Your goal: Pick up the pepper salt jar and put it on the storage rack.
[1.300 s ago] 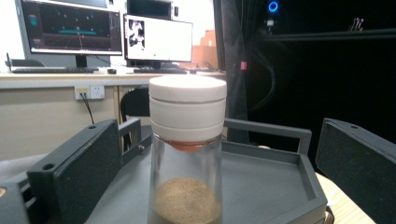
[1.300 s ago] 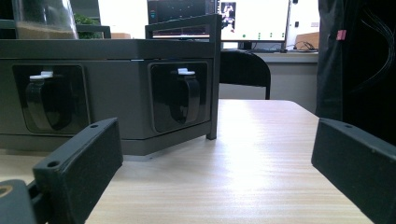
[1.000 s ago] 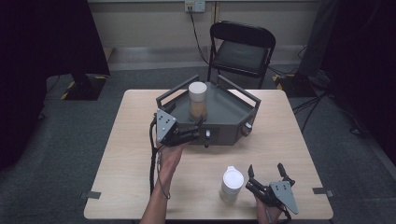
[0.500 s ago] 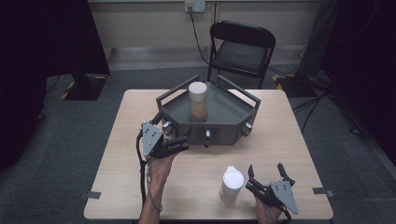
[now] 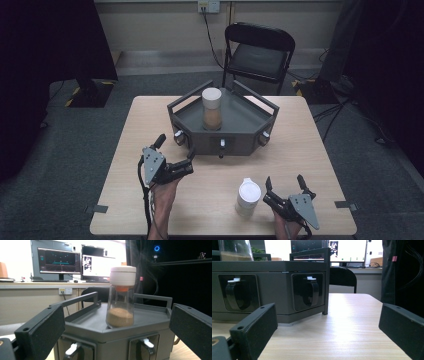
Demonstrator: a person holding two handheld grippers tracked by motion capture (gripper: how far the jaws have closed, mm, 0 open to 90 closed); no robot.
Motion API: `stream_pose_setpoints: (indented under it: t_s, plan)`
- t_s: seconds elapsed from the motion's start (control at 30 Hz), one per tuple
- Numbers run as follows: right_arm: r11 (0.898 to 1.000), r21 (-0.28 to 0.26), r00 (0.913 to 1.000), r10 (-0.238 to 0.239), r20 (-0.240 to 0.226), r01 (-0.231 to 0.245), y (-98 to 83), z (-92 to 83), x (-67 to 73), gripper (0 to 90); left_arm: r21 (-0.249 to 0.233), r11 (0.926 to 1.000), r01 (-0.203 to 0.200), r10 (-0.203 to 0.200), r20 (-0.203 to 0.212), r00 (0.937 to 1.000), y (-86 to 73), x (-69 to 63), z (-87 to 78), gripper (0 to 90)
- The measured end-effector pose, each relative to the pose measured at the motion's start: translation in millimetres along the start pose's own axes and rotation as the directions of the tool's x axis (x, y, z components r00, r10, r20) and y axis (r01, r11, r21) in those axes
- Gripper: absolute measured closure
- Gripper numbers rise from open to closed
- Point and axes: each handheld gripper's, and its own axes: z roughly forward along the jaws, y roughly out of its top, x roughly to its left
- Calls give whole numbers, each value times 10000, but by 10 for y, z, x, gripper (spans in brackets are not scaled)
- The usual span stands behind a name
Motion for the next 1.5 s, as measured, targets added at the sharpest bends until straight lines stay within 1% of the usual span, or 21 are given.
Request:
stream_pose_setpoints:
  t_s: [0.1, 0.13, 0.27, 0.33, 0.4, 0.5, 0.57, 0.7, 0.8, 0.83, 0.9, 0.93, 0.97, 1.03, 1.1, 1.23, 1.27, 1.3, 1.33, 1.4, 1.5]
  plan:
    - [10000, 0, 10000, -2, 3, 2, 0, 0, 0, 6, -10, 9997, -257, 257, -131, 9996, -48, -19, -63, 0]
    - [10000, 2, 10000, -2, 4, 2, 0, 0, 1, 6, -30, 9996, -272, 271, -191, 9994, -62, -24, -80, 0]
    - [10000, 0, 10000, -4, 4, 4, 0, 0, 1, 6, 37, 9998, -182, 183, -328, 9993, -116, -19, -169, 0]
    - [10000, 1, 10000, -2, 6, 2, 0, 0, 1, 6, 6, 9999, -147, 147, -569, 9983, -157, -35, -221, 3]
    - [10000, 3, 10000, -1, 9, 1, 1, 0, 2, 6, 38, 9999, -108, 110, -674, 9977, -185, -31, -262, 3]
    - [10000, 2, 10000, -3, 21, 3, 0, 0, 4, 6, 42, 9999, -163, 166, -859, 9962, -244, -41, -319, 3]
    - [10000, 2, 10000, -3, 22, 3, 1, 0, 4, 6, 41, 10000, 30, -26, -948, 9955, -297, -39, -358, 3]
    - [10000, 1, 10000, -3, 31, 3, 0, 0, 6, 6, 111, 9998, 159, -142, -1378, 9904, -419, -84, -428, 3]
    - [10000, 1, 10000, -5, 42, 5, 0, 0, 8, 7, 101, 9998, 198, -180, -1549, 9878, -485, -96, -462, 3]
    - [10000, 3, 10000, -4, 44, 4, 1, 0, 8, 7, 79, 9999, 154, -139, -1601, 9870, -512, -101, -474, 3]
    - [10000, 2, 10000, -5, 52, 5, 0, 0, 10, 7, 118, 9998, 137, -117, -1564, 9876, -560, -91, -496, 3]
    - [10000, 2, 10000, -4, 53, 4, 0, 0, 10, 7, 121, 9994, 311, -291, -1401, 9897, -589, -63, -516, 3]
    - [10000, 3, 10000, -4, 53, 4, 1, 0, 10, 7, 112, 9991, 403, -384, -1331, 9904, -613, -53, -534, 4]
    - [10000, 3, 10000, -5, 54, 4, 1, 0, 10, 7, 100, 9994, 330, -313, -1441, 9891, -650, -73, -561, 4]
    - [10000, 5, 10000, -6, 55, 6, 1, 0, 10, 7, 66, 9993, 356, -342, -1482, 9884, -682, -80, -578, 4]
    - [10000, 1, 10000, -5, 55, 5, 0, 0, 10, 7, 144, 9997, 201, -178, -1451, 9893, -704, -85, -582, 4]
    - [10000, 2, 10000, -4, 56, 4, 0, 0, 11, 7, 202, 9998, 95, -66, -1387, 9903, -706, -85, -584, 3]
    - [10000, 3, 10000, -6, 56, 6, 1, 0, 10, 7, 247, 9996, -127, 161, -1433, 9895, -718, -105, -589, 3]
    - [10000, -1, 10000, -7, 56, 7, 0, 0, 10, 7, 240, 9996, -153, 188, -1503, 9885, -735, -124, -596, 4]
    - [10000, 0, 10000, -6, 61, 6, 0, 0, 12, 7, 212, 9997, -72, 102, -1478, 9890, -778, -126, -611, 4]
    - [10000, 0, 10000, -4, 61, 4, 0, 0, 11, 7, 428, 9991, -63, 118, -1306, 9914, -838, -114, -625, 3]
